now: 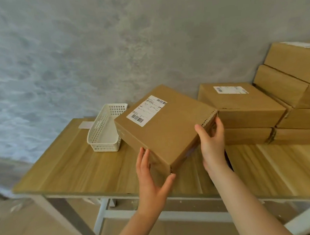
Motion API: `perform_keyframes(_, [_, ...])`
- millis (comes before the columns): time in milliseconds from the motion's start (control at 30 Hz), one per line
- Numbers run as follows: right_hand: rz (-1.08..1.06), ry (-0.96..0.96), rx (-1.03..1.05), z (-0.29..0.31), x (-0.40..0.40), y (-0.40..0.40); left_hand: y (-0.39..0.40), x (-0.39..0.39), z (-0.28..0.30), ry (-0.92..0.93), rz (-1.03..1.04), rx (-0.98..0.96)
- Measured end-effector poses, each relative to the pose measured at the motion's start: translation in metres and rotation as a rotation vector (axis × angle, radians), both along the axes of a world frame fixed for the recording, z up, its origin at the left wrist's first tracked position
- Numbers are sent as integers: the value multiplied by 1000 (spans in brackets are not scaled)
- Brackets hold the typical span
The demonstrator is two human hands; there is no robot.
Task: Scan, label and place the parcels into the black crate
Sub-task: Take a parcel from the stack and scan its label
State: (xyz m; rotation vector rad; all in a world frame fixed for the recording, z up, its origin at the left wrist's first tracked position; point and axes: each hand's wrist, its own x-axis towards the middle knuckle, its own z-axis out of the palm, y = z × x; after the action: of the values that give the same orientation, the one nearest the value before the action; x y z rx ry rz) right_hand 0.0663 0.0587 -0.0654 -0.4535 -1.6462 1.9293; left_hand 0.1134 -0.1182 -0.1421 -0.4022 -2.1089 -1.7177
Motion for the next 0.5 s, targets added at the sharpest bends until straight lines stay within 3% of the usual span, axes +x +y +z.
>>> perform_keyframes(267, [-22,-175,177,-13,-28,0,-83,-54,7,-38,103,-212])
perform_keyframes(500, [136,-266,113,-27,-59,1,-129,-105,11,-120,-258,-572])
